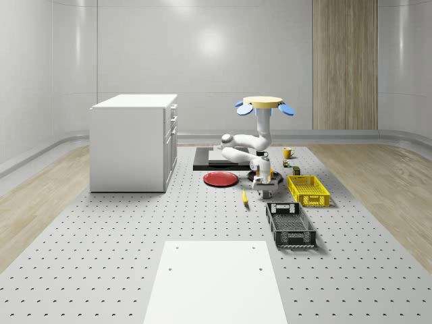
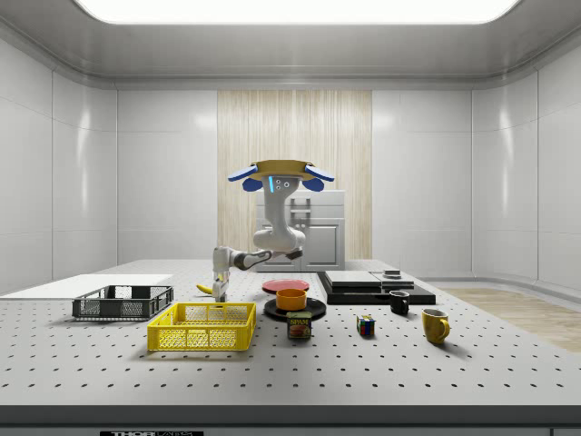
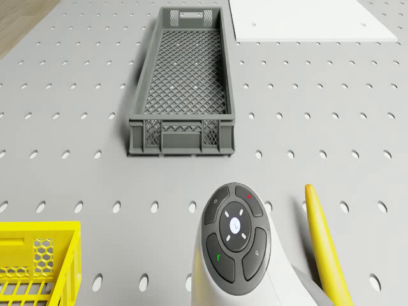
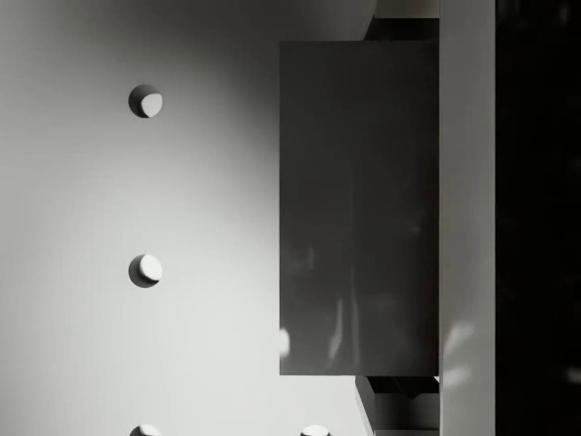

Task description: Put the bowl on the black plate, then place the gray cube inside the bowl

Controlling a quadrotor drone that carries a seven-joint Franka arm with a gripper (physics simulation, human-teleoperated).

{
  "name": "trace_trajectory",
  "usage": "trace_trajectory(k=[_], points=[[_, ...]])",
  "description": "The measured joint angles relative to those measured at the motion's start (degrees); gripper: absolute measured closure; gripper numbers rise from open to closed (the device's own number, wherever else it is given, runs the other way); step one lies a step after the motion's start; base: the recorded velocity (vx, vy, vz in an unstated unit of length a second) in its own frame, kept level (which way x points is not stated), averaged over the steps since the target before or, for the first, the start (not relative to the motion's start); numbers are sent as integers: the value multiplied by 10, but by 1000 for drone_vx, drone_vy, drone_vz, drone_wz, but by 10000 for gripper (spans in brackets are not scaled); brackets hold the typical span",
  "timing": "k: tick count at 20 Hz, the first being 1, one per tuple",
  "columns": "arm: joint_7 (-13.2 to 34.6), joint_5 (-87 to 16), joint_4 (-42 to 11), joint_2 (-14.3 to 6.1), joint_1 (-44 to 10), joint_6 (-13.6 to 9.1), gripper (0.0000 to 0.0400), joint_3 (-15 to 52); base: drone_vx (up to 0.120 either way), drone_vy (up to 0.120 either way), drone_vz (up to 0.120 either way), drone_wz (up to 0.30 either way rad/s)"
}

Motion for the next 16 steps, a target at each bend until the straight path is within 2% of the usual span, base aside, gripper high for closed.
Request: trace_trajectory(k=[3, 6, 9, 14, 16], points=[[0, -1, 4, 3, -4, -1, 0, -1, 0, 0, 0, 0], [1, -2, 6, 4, -6, -1, 79, -1, 0, 0, 0, 0], [0, -3, 7, 6, -7, -2, 116, -2, 0, 0, 0, 0], [0, 3, 5, 7, -5, -6, 140, 5, 0, 0, 0, 0], [0, 14, 1, 7, -3, -11, 144, 16, 0, 0, 100, 0]])
